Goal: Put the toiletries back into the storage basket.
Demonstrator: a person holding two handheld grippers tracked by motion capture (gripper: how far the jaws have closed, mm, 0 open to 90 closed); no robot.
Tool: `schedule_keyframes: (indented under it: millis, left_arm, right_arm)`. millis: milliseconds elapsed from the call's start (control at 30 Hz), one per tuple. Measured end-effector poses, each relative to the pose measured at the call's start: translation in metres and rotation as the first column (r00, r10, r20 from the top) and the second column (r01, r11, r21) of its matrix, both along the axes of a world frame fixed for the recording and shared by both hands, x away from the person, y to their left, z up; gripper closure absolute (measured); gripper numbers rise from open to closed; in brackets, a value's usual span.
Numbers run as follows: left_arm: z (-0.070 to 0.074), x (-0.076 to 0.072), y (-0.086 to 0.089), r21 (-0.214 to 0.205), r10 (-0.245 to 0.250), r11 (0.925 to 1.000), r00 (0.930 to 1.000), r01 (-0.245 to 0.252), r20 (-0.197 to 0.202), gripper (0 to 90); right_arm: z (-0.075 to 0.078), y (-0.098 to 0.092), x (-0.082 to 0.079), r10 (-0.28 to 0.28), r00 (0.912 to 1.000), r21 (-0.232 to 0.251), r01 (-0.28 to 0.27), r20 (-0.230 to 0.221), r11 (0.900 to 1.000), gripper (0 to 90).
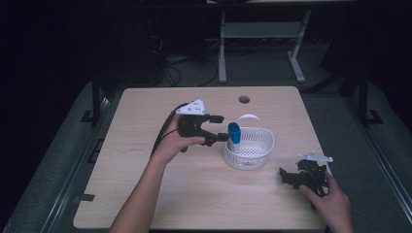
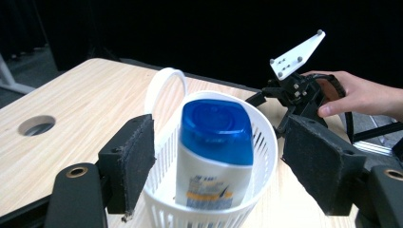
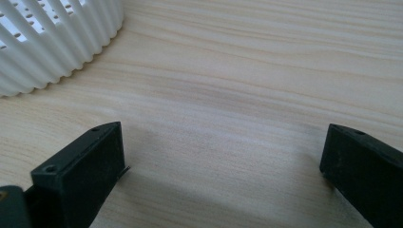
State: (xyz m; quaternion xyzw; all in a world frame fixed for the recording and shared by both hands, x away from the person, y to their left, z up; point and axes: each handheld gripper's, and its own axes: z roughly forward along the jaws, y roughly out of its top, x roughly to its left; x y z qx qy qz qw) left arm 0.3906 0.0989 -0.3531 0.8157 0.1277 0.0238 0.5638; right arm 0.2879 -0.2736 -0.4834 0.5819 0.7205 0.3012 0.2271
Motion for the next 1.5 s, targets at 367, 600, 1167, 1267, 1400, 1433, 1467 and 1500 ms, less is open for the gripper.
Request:
schedule_keyframes:
  millis: [367,600,1167,1267,1400,1433,1467,1500]
  left_arm:
    - [0.001,-0.007,0.036,0.070,0.085,0.9940,0.9964,-0.084,-0.005,25.2]
    - [-0.002,-0.016,0.062,0.132,0.192,0.9727,0.9814,-0.191,0.005,25.1]
    - [-0.021,-0.041,0.114,0.209,0.324,0.9249,0.9462,-0.318,0.007,24.6]
    - [-0.025,-0.045,0.122,0.220,0.341,0.9164,0.9400,-0.334,0.008,24.6]
    - [-0.033,-0.050,0.131,0.228,0.372,0.9023,0.9279,-0.366,0.014,24.6]
    - [-0.033,-0.050,0.131,0.228,0.372,0.9023,0.9279,-0.366,0.014,24.6]
    - [-0.035,-0.051,0.133,0.233,0.374,0.9004,0.9272,-0.367,0.017,24.6]
    - [-0.036,-0.053,0.135,0.238,0.379,0.8973,0.9252,-0.372,0.018,24.6]
  right_arm:
    - [0.000,0.000,0.000,0.001,1.0000,-0.002,-0.001,0.000,1.0000,0.5]
    - [0.000,0.000,0.000,-0.001,1.0000,0.000,0.001,0.001,1.0000,0.5]
    - [0.000,0.000,0.000,0.000,1.0000,-0.001,0.000,0.000,1.0000,0.5]
    - [0.000,0.000,0.000,0.000,1.0000,0.000,0.000,0.000,1.0000,0.5]
    - [0.000,0.000,0.000,0.000,1.0000,0.000,0.000,0.000,1.0000,0.5]
    - [0.000,0.000,0.000,0.000,1.0000,0.000,0.000,0.000,1.0000,0.5]
    - [0.000,0.000,0.000,-0.001,1.0000,0.000,0.001,0.000,1.0000,0.5]
    - [0.000,0.000,0.000,0.000,1.0000,0.000,0.000,0.000,1.0000,0.5]
